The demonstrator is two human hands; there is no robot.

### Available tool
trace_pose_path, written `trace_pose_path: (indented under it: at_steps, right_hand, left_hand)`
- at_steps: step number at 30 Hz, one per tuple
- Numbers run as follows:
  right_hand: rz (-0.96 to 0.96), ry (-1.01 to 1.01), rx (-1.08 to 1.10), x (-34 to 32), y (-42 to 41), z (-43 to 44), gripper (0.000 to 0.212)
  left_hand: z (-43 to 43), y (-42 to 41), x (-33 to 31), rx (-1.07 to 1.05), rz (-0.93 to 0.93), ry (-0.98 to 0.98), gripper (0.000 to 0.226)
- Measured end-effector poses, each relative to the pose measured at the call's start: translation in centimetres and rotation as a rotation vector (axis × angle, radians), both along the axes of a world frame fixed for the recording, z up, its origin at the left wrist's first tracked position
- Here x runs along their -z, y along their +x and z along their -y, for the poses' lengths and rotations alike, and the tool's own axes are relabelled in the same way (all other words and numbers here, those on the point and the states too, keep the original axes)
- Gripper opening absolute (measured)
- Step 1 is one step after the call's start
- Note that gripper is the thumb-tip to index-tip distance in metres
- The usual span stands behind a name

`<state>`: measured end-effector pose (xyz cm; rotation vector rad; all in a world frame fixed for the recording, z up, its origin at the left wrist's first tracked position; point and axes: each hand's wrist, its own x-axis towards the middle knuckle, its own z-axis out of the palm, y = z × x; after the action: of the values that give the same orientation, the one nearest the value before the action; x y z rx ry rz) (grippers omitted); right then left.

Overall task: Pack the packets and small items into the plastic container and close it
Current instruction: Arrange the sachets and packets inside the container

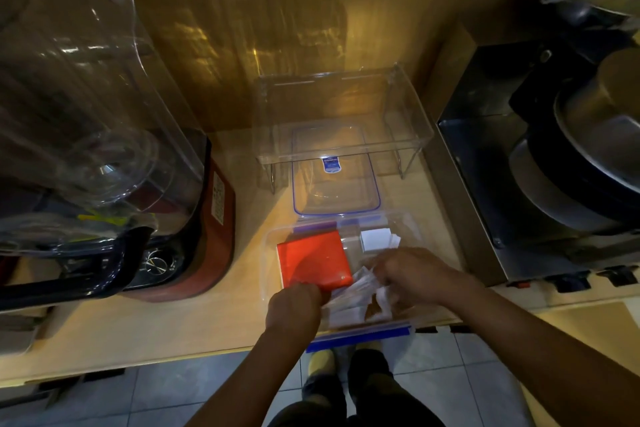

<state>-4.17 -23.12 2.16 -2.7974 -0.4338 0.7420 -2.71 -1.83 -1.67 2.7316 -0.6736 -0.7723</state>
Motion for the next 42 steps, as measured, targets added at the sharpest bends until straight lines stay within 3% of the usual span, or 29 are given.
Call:
trace_pose_path:
  at_steps: [8,10,14,18,23,27,31,36,42]
  right_hand:
    - [0.176,0.361,0.579,-0.7,2.5,0.2,0.015]
    - [0.236,0.361,0.635,-0.3,2.3,0.0,0.029]
    - [0.194,0.073,0.295,0.0,1.1,0.5,0.006]
    - [0.083,-0.085,0.046,0.2,0.2,0.8,0.031]
    - [0.149,-0.156,-0.081,1.0,-0.8,0.1,0.031]
    - [0.074,-0.200,0.015,1.6,-0.8,-0.3,0.042]
    - [0.010,-0.261,0.043,1.1,-0.6,-0.3,0.031]
    - [-0.019,-0.077,0.099,-1.4,0.2,0.9,0.015]
    - [0.142,0.226,0.477,-1.9,1.7,0.2,0.010]
  left_hand:
    - [0.0,0.1,-0.2,0.003,-0.011,0.042,0.025]
    - [0.0,0.1,-0.2,-0.002,-0.014,0.046,0.024]
    - [-0.1,0.0,-0.4,0.010,0.000,0.041,0.021]
    - [0.1,0.0,-0.5,-0.002,-0.022,0.044,0.023]
    - [0.0,-0.1,-0.6,0.029,0.008,0.056,0.024]
    - [0.2,0.0,-0.6,0.044,-0.001,0.065,0.027]
    - [0.3,0.2,-0.6,0.092,0.004,0.066,0.028]
    - [0.4,0.2,-1.0,0.129,0.017,0.072,0.028]
    - [0.7,0.3,-0.7,0.273,0.073,0.118,0.034]
